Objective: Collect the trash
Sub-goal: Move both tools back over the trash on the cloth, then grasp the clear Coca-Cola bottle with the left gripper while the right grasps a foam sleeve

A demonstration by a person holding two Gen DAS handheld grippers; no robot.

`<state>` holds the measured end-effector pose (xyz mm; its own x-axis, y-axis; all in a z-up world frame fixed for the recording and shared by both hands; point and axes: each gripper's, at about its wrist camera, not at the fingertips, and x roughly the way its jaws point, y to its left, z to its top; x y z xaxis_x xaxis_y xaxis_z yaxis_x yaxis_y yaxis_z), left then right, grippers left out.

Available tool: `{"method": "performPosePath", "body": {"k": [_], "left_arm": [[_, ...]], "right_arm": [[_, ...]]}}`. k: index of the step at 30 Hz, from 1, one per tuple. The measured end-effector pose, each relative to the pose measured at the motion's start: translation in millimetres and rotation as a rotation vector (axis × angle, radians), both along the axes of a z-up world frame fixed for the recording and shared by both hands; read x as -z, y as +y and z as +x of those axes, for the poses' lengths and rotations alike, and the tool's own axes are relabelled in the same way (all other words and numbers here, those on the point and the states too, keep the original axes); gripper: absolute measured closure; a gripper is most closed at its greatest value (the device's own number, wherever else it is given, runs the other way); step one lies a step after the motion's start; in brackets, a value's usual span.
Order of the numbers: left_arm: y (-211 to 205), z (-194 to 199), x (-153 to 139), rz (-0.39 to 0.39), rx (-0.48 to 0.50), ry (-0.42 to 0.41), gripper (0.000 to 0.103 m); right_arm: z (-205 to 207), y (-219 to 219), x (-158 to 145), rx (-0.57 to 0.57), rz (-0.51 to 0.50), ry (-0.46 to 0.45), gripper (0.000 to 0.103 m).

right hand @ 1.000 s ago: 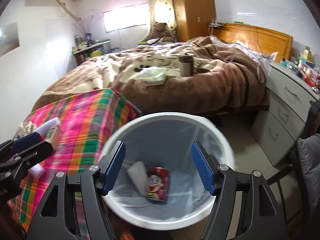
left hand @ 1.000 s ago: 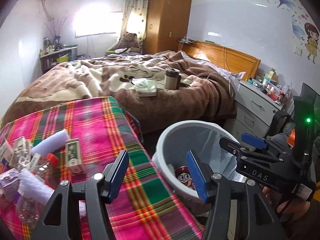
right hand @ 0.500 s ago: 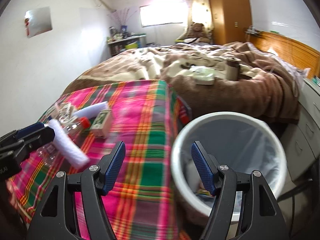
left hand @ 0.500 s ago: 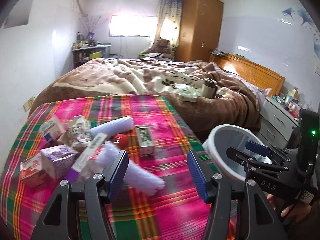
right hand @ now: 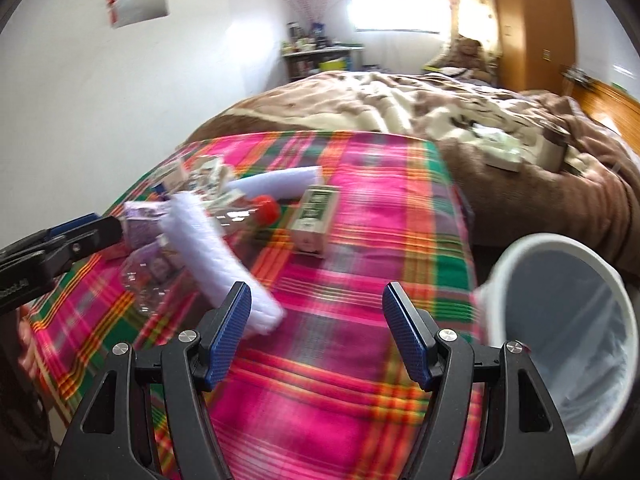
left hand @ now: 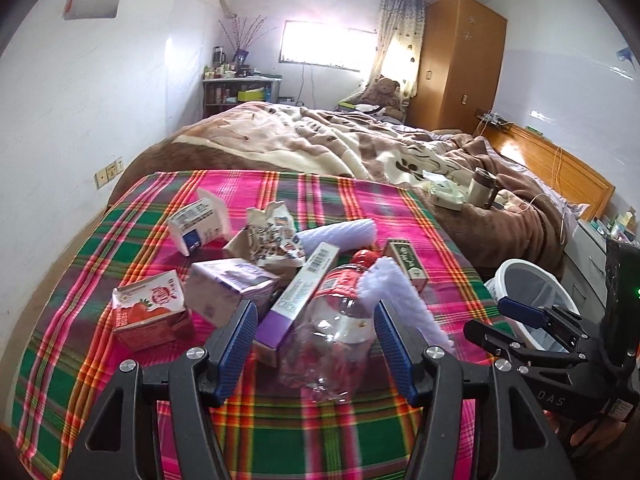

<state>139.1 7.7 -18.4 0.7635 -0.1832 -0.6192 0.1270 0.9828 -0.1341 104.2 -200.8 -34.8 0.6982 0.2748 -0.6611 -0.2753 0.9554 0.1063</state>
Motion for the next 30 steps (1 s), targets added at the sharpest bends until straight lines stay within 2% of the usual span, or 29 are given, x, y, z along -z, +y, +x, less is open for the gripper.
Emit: {"method": "performPosePath", "body": {"k": [6,10,11,12,15,16,21,30], "left_arm": [[6.9,8.5,8.1,-0.01,0.006,0.026,0.042],[7.6,15.9,13.0,-0.007,0.021,0.04,0.042],[7.8,17.6,14.1,-0.006,0.027,0.043,0.042],[7.4,20.1,15.1,-0.006,0.036,0.048,0.042],[5.4,25.8,15.6,-0.003,0.045,0.056,0.042],[4.3,28.0,15.2,0.0,0.053,0.055,0.042],[-4.1,36.5,17.1,0.013,0.089,0.065,0.042],[-31.0,51.5,33.1,0.044,0.16,0.125,0.042]], "right_arm": [[9.4,30.7,12.4,-0.097,-0.047,0.037,0.033],[12.9,36.9,16.5,-0.113,-0.06,0.057,0.034],[13.3,36.5,16.3,-0.113,-0.054,0.061,0.041],[14.6,36.7,16.8,-0.111,-0.052,0.066,0.053],[16.9,34.9,19.1,-0.091,-0.059,0.081,0.072],[17.8,34.9,19.7,-0.088,-0.058,0.086,0.075],[17.5,26.4,19.8,-0.052,-0.028,0.102,0.079],[12.2,5.1,17.2,0.053,0.012,0.101,0.079]]}}
